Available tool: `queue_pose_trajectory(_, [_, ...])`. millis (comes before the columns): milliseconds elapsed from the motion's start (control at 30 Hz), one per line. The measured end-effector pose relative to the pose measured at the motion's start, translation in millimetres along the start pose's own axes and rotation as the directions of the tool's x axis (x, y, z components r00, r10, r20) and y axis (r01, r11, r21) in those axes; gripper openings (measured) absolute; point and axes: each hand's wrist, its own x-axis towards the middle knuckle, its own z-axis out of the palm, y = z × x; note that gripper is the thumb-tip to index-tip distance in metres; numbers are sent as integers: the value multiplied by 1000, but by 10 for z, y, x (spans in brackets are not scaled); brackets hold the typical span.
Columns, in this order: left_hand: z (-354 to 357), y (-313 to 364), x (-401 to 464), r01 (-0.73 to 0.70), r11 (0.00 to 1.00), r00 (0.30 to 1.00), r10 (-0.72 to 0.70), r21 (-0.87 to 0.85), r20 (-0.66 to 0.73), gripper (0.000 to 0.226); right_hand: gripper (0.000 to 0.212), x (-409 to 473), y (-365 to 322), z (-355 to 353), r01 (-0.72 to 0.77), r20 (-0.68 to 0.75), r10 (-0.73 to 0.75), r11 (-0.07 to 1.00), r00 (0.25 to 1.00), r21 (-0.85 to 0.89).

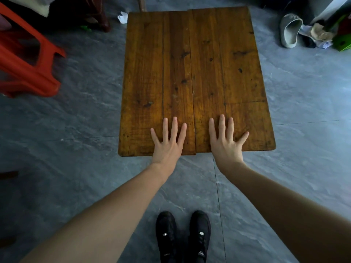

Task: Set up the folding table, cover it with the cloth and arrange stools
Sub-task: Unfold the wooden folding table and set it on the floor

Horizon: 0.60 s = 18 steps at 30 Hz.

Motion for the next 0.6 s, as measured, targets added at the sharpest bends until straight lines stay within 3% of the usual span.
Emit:
queue_pose_trajectory(400, [28,39,-240,-2,1000,1000,2,-5,-2,117,89,-256,-51,17,8,-17,-8,1000,1000,9])
queue_pose_trajectory(600, [11,13,-384,-6,1000,1000,6,-4,13,121,97,-395,-113,-13,-3,6,2,1000,1000,18])
